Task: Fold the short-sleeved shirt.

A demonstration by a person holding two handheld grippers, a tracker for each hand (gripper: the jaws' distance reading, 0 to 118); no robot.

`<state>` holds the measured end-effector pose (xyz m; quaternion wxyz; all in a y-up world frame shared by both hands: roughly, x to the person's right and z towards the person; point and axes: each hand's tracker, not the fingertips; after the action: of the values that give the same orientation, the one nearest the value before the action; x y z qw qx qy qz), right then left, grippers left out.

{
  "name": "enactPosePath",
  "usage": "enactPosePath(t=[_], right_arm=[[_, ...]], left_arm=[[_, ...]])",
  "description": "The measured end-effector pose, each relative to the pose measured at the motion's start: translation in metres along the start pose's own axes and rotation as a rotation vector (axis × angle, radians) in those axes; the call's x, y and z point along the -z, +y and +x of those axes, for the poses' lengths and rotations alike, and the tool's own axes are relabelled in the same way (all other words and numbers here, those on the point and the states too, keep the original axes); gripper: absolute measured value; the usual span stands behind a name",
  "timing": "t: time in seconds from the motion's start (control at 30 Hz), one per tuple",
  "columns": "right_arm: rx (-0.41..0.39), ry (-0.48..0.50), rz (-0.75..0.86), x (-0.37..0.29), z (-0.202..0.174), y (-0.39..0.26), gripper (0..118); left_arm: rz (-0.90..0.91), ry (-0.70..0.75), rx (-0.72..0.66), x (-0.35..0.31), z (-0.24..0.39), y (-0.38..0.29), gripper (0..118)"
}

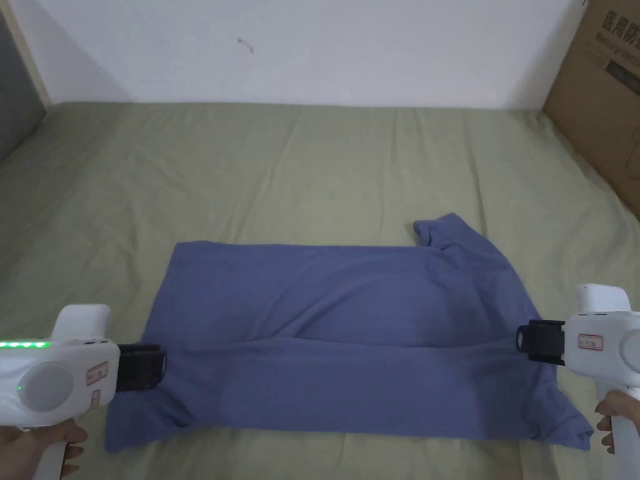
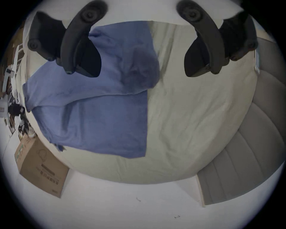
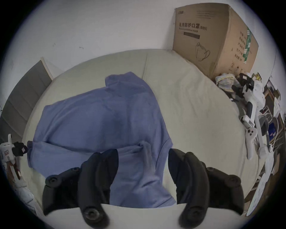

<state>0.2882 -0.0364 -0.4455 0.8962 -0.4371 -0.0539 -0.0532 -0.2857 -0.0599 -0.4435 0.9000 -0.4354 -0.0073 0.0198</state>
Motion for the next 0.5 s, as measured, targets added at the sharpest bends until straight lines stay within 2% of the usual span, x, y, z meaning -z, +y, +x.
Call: enactPosePath(t=[0.13,0.2,0.23,0.27,0.3,0.33,0.37,0.5], right_arm=[[0.01,0.038,0.037,-0.031,-0.004,-0.008,73],[-0.006,0.056,0.039,-0.041,-0.007,-0.019,66],[-0.021,0.06,0.037,-0.044,-0.009,-0.025,53],[-0.025,0.049,0.034,-0.046,-0.01,-0.035,27],[-0.025,0.05,0.026,-0.046,-0.01,-0.043,13],[-0.016,0.053,0.013,-0.048,-0.01,-0.051,10],[0.008,0.094,-0.008,-0.049,-0.009,-0.061,1],[0.004,0.09,-0.007,-0.054,-0.01,-0.089,1]], left_arm=[[0.072,-0.062,-0.094,-0.043,-0.008,-0.01,110],[0.064,-0.088,-0.116,-0.061,-0.012,-0.021,100],[0.064,-0.095,-0.118,-0.068,-0.012,-0.029,85],[0.065,-0.093,-0.125,-0.074,-0.012,-0.039,55],[0.054,-0.09,-0.125,-0.077,-0.011,-0.049,29],[0.043,-0.091,-0.123,-0.078,-0.012,-0.058,6],[0.041,-0.085,-0.124,-0.081,-0.011,-0.07,1],[-0.004,-0.112,-0.143,-0.083,-0.012,-0.098,0]])
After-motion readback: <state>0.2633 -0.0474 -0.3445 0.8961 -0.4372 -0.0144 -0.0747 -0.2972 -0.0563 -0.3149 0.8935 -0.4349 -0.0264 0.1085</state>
